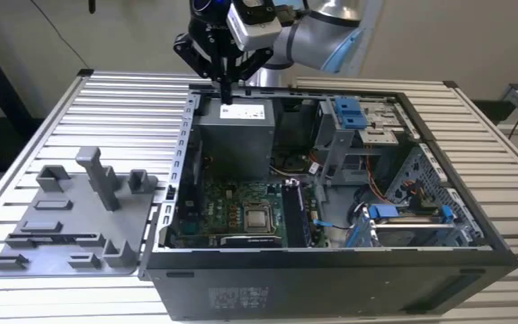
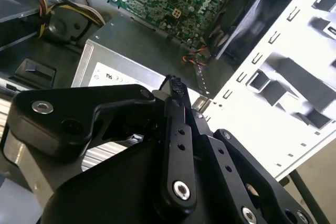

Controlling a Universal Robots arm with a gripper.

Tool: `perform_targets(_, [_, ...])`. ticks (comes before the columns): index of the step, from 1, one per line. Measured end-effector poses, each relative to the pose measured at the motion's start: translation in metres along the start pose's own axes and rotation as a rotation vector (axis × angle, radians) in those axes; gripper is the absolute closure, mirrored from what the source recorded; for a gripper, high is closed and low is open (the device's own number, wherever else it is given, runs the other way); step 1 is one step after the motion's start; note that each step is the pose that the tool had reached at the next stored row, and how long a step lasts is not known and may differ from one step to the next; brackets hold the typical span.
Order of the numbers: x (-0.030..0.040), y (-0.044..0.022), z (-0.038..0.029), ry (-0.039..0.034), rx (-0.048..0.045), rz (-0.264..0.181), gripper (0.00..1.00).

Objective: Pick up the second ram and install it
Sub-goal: 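Reach for the second ram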

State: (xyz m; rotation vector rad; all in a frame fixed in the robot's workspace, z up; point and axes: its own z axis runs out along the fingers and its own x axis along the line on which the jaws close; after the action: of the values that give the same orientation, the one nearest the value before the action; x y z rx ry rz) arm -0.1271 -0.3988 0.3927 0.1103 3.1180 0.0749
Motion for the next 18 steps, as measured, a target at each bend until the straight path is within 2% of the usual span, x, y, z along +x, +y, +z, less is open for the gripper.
perform_targets(5, [0.0088, -0.0006, -0.0002, -0.0001, 0.0000, 0.000, 0.89])
perform_targets(18, [0.0393, -0.0028, -0.0008, -0.0001, -0.0006, 0.000, 0.89])
